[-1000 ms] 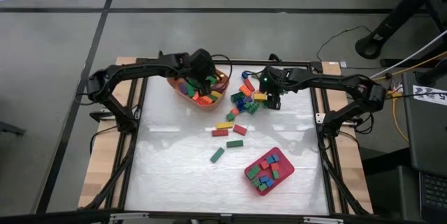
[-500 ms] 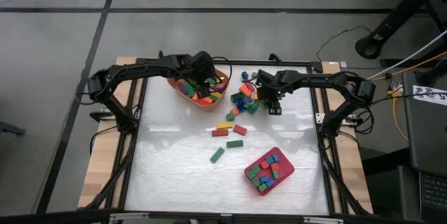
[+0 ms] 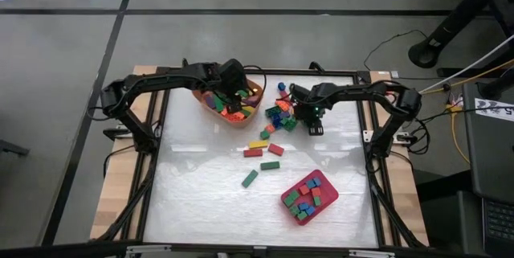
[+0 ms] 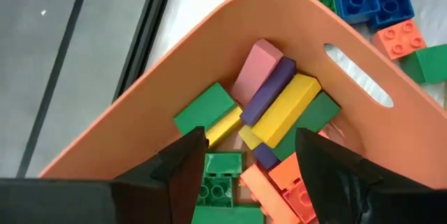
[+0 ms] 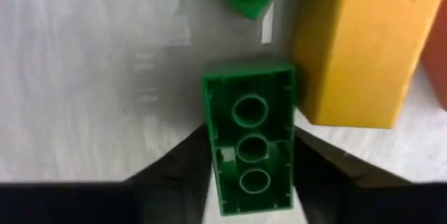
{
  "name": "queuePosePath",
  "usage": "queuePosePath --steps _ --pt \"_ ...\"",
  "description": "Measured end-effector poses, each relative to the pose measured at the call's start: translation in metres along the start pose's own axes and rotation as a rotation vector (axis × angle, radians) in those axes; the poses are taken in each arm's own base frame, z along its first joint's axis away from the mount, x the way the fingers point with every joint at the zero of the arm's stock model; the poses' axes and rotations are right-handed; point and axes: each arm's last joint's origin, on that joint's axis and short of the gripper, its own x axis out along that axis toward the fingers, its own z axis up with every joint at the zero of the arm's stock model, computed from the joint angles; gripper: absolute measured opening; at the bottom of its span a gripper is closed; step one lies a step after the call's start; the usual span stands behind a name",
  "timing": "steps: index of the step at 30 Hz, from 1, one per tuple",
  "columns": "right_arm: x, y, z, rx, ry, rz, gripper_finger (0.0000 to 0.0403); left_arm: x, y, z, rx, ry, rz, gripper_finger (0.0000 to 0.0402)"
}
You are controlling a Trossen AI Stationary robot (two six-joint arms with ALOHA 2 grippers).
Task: Sort blocks by size
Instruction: Put the large green game piece into the orange bin
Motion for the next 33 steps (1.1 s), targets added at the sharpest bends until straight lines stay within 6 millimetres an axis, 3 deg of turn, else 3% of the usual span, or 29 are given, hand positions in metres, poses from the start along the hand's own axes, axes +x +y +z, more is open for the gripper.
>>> queuePosePath --steps 2,9,15,19,24,30,33 --pt "-0.002 0.000 0.000 -0.001 0.010 0.001 0.0135 0.000 0.000 -0.001 -0.021 0.009 -0.002 0.0208" --pt "-0.024 -0.003 0.003 0.009 0.082 0.027 0.0134 -0.008 -0.001 -0.004 -0.004 0.022 -0.011 0.0208" --pt "-0.062 -0.012 0.018 0.030 0.064 0.018 0.0134 -0.028 0.002 -0.005 -0.004 -0.028 -0.001 0.0208" --pt "-0.090 -0.022 0.036 0.035 -0.065 -0.044 0.0138 -0.047 0.004 -0.009 -0.026 -0.057 -0.002 0.0208" --pt "-0.115 -0.034 0.062 -0.006 -0.348 -0.122 0.0144 -0.067 -0.007 -0.014 -0.032 -0.084 -0.117 0.0208" --pt "-0.128 -0.047 0.092 -0.097 -0.700 -0.205 0.0145 -0.079 -0.036 -0.015 0.032 -0.082 -0.236 0.0208" --pt "-0.124 -0.052 0.105 -0.123 -0.805 -0.211 0.0148 -0.084 -0.051 -0.014 0.056 -0.095 -0.267 0.0208"
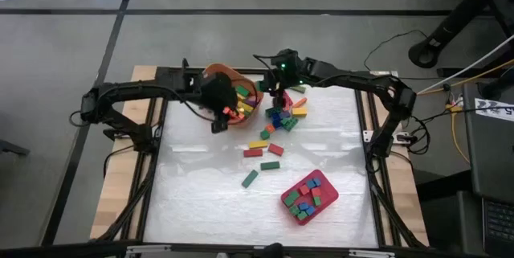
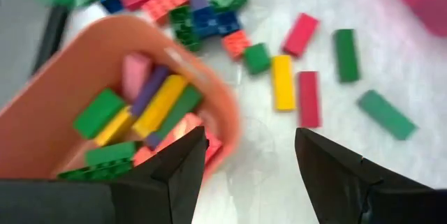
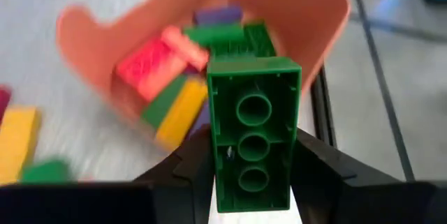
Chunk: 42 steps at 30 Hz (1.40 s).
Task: Sort blocks by size
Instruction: Put the large green game piece into the orange bin, then put the large red block into the orange bin
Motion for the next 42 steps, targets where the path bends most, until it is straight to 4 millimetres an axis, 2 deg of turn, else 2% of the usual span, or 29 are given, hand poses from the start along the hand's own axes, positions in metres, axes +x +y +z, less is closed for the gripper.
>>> queuePosePath --steps 7,12,16,21,25,31,36,42 --pt "0.036 -0.001 -0.001 -0.002 -0.115 0.013 0.0150 -0.001 -0.032 0.002 -0.034 -0.008 -0.064 0.0208" --pt "0.050 0.003 -0.001 -0.004 -0.122 -0.025 0.0164 0.006 -0.049 0.004 -0.086 0.005 -0.093 0.0208" --pt "0.051 0.011 0.004 -0.015 -0.114 -0.034 0.0201 0.023 -0.061 -0.002 -0.062 0.016 -0.109 0.0208" --pt "0.051 0.018 0.011 -0.025 -0.070 -0.105 0.0236 0.050 -0.072 -0.009 -0.045 -0.060 -0.131 0.0208" --pt "0.043 0.018 0.016 -0.068 0.075 -0.148 0.0244 0.069 -0.079 -0.017 -0.040 -0.139 -0.148 0.0208" --pt "0.008 0.008 0.026 -0.109 0.362 -0.116 0.0245 0.097 -0.085 -0.038 -0.036 -0.185 -0.162 0.0208" --pt "-0.015 0.006 0.033 -0.112 0.478 -0.074 0.0245 0.115 -0.088 -0.053 -0.037 -0.189 -0.154 0.0208" --pt "-0.030 0.009 0.035 -0.102 0.563 -0.035 0.0246 0.137 -0.095 -0.066 -0.017 -0.149 -0.154 0.0208"
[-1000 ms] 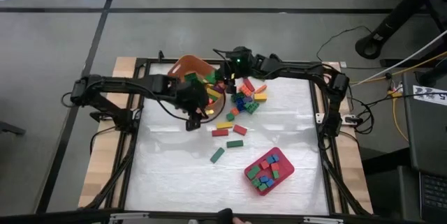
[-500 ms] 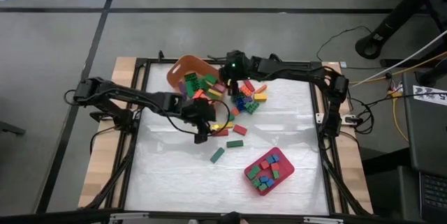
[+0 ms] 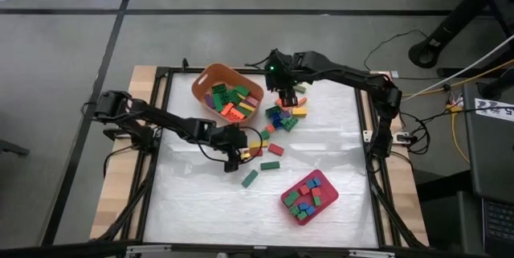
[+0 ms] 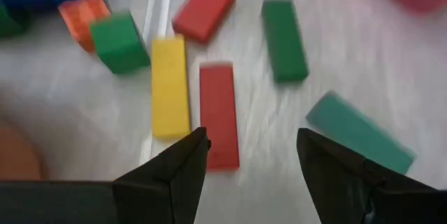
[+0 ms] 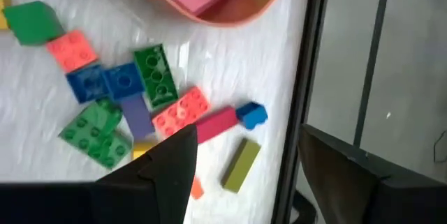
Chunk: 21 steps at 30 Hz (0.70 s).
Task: Sort blocks by size
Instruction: Put the large red block into the orange bin
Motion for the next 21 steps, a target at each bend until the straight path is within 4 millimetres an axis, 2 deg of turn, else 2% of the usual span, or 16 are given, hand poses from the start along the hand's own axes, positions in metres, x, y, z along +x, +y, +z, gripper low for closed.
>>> queuePosePath --steps 8,14,18,21 --pt "-0.005 0.008 -0.017 0.024 0.169 0.089 0.0246 0.025 0.000 -0.014 0.016 0.079 0.038 0.0208" --pt "-0.007 0.010 -0.031 0.122 0.261 0.210 0.0246 0.044 0.001 -0.021 0.017 0.077 0.053 0.0208" --pt "-0.012 0.009 -0.038 0.177 0.278 0.284 0.0246 0.048 0.001 -0.021 0.018 0.066 0.079 0.0207" --pt "-0.017 0.009 -0.042 0.191 0.276 0.308 0.0246 0.050 0.002 -0.022 0.020 0.068 0.085 0.0193"
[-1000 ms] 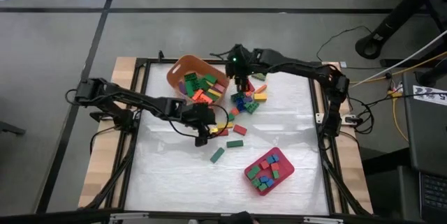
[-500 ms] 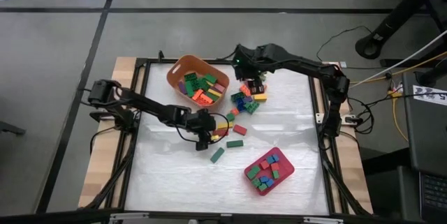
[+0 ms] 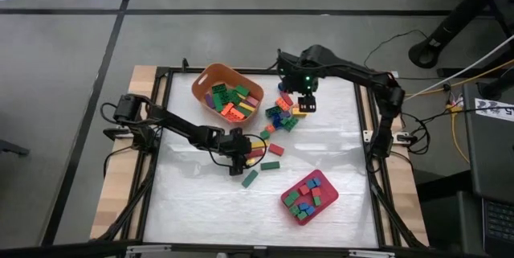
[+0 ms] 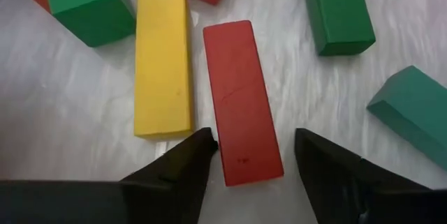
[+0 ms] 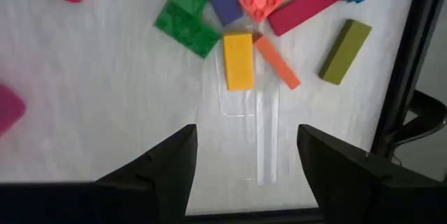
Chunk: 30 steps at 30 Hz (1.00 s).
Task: Sort blocks by size
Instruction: Put the large red block into the orange bin
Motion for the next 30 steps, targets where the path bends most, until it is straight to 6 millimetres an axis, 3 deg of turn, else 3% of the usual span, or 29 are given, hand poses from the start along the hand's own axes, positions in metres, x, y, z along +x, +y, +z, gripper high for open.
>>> queuePosePath --steps 7,14,22,26,30 --pt "-0.032 0.009 -0.023 0.028 -0.086 -0.006 0.0246 -0.002 -0.002 0.001 0.003 -0.007 0.003 0.0089" --pt "-0.068 0.022 -0.048 0.098 -0.279 0.065 0.0246 -0.019 -0.003 0.012 -0.002 -0.061 -0.084 0.0086" --pt "-0.074 0.050 -0.035 0.032 -0.382 0.214 0.0246 -0.079 0.000 0.039 0.002 -0.259 -0.140 0.0086" --pt "-0.070 0.070 -0.020 -0.044 -0.397 0.221 0.0246 -0.119 0.006 0.044 0.039 -0.334 -0.138 0.0087" --pt "-0.067 0.087 -0.019 -0.089 -0.333 0.161 0.0246 -0.157 0.017 0.043 0.065 -0.396 -0.100 0.0086"
